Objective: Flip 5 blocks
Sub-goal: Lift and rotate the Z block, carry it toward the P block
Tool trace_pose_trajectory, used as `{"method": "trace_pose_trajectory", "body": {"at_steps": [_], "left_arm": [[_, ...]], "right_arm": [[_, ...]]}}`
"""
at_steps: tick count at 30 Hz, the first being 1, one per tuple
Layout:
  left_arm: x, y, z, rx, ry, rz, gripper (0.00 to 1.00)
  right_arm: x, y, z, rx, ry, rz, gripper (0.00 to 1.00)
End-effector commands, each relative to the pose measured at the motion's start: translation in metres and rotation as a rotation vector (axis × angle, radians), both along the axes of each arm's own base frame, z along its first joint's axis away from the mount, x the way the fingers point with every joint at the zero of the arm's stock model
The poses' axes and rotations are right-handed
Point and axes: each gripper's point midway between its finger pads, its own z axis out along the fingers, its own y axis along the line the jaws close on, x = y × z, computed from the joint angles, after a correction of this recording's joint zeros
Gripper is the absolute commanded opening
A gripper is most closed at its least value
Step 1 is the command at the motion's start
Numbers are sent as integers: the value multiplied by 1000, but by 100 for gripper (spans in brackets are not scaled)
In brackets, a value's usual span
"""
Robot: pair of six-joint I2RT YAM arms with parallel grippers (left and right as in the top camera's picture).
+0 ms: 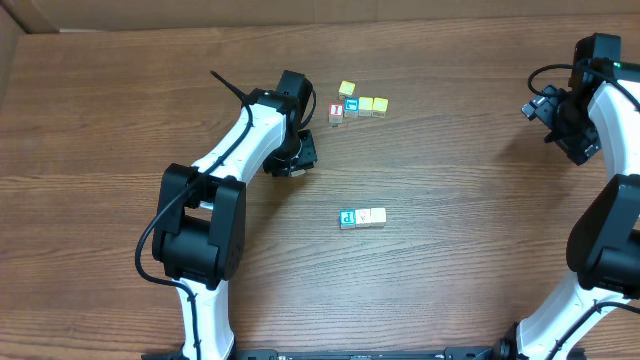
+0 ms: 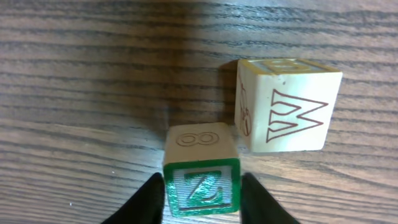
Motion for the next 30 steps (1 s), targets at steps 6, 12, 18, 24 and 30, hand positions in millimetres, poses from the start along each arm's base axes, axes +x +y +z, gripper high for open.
{"method": "trace_pose_trajectory", "body": {"at_steps": [6,12,18,24,30], "left_arm": [[-1,0,-6,14,5,-70,28],[5,0,-6,33,-23,-115,36],[4,-1,-6,33,-22,-117,32],[-8,-12,-7,28,13,-150,18],[-27,-24,-7,22,72,-183,10]], "right_arm": [[4,-3,17,-22,-41,2,100],[4,-3,17,-22,-40,2,100],[4,-3,17,-22,-41,2,100],[4,-3,17,-22,-41,2,100],[4,-3,17,-22,-41,2,100]]}}
